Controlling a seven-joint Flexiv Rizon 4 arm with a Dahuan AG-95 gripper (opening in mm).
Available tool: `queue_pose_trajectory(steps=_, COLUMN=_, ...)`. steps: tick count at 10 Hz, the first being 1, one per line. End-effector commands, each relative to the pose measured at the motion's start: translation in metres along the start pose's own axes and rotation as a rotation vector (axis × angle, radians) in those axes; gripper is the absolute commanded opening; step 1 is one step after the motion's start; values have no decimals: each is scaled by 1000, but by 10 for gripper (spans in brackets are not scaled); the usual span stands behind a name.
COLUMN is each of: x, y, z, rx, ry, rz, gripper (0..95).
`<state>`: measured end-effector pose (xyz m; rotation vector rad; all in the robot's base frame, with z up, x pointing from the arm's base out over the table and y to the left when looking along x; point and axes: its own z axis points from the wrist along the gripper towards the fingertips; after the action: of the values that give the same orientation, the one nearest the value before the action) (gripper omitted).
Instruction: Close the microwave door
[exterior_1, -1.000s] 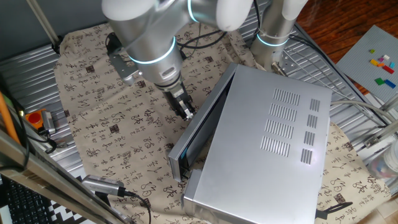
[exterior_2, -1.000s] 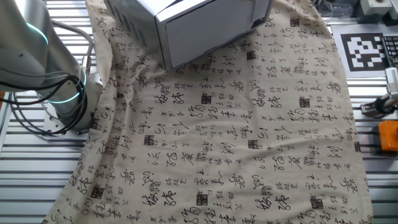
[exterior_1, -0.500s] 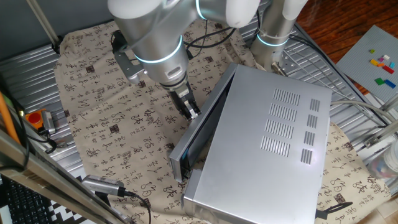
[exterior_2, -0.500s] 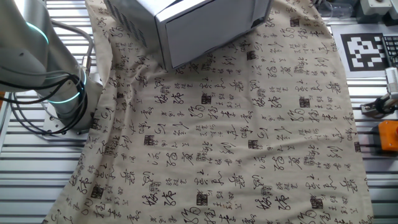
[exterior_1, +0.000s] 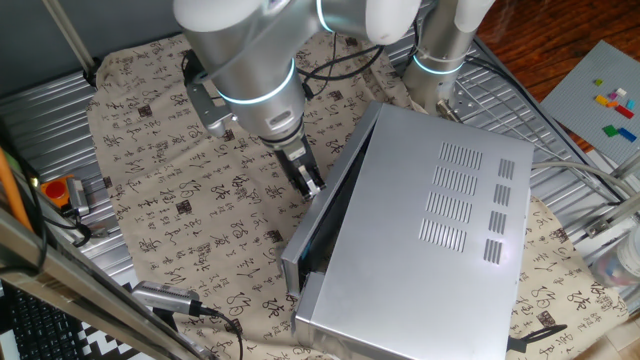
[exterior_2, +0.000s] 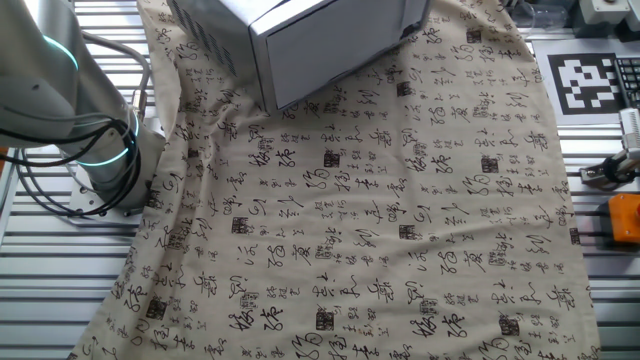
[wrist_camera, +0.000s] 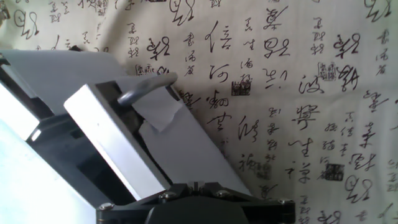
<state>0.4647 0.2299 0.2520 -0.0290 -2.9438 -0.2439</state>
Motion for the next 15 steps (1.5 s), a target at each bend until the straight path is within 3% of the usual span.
queue_pose_trajectory(steps=1, x=3, y=4, z=1, rx=-4, ry=-3, rz=3, gripper=0)
queue_pose_trajectory(steps=7, x=11, y=18, z=6, rx=-26, ry=-1, rz=21, gripper=0)
queue_pose_trajectory(steps=12, x=12, y=20, z=7, rx=-31, ry=1, rz=46, gripper=0)
queue_pose_trajectory(steps=15, x=11, y=19, z=7, rx=1, ry=-11, rz=19, gripper=0)
